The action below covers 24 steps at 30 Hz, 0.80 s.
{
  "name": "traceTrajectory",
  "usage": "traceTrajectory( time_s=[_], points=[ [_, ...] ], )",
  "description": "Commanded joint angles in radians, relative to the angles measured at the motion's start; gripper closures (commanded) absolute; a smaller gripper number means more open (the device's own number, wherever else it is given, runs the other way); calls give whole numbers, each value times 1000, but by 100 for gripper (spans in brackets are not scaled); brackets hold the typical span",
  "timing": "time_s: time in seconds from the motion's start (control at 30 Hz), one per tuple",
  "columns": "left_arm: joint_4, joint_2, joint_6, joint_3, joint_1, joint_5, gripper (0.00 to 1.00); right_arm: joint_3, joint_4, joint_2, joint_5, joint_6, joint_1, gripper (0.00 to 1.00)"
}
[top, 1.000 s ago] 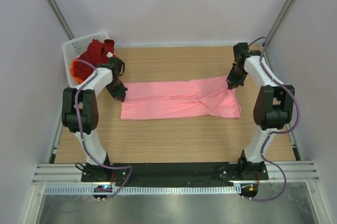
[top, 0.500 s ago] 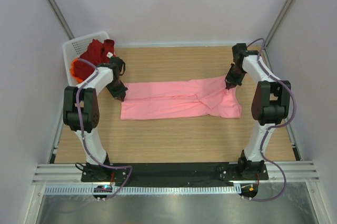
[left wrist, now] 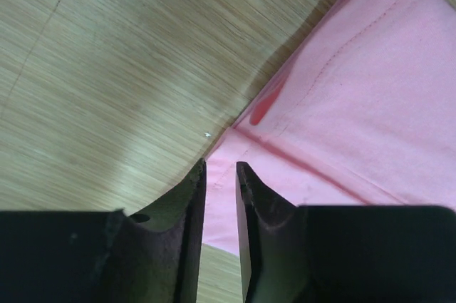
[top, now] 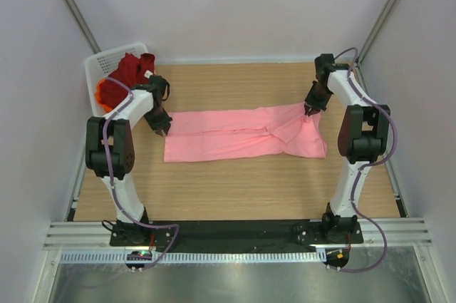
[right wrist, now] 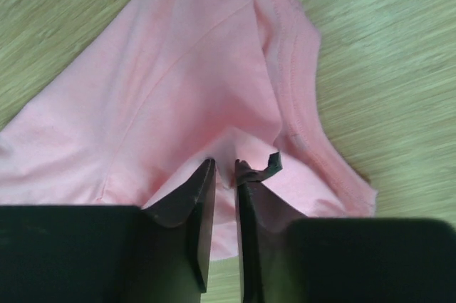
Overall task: Fold and stack the t-shirts
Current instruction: Fold the tshirt
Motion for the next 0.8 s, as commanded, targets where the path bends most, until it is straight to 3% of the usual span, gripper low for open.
traceTrajectory(
  time_s=[0.0, 0.13, 0.2, 0.3, 0.37, 0.5, 0.63, 0.77],
  points=[
    [-11, -25, 16, 37, -4, -57, 73, 77, -23, 11, 28, -13, -29, 73],
    [-39, -126, 60, 37, -7, -101, 50, 214, -156, 0, 86, -71, -32, 54],
    [-56, -172, 92, 29, -18, -120, 47, 209, -175, -34, 80, -97, -24, 46],
    [-42, -272, 128, -20, -59, -67, 49, 93, -149, -146, 8, -110, -9, 44],
    [13, -350, 128, -72, -87, -2, 50, -54, -88, -230, -140, -93, -9, 43],
    [175, -444, 48, -256, -142, 237, 52, -302, 66, -324, -320, 12, 42, 41],
    [228, -409, 19, -331, -202, 267, 57, -476, 211, -322, -375, 68, 78, 40],
    [243, -342, 36, -327, -244, 250, 59, -508, 262, -299, -334, 48, 78, 40]
  ],
)
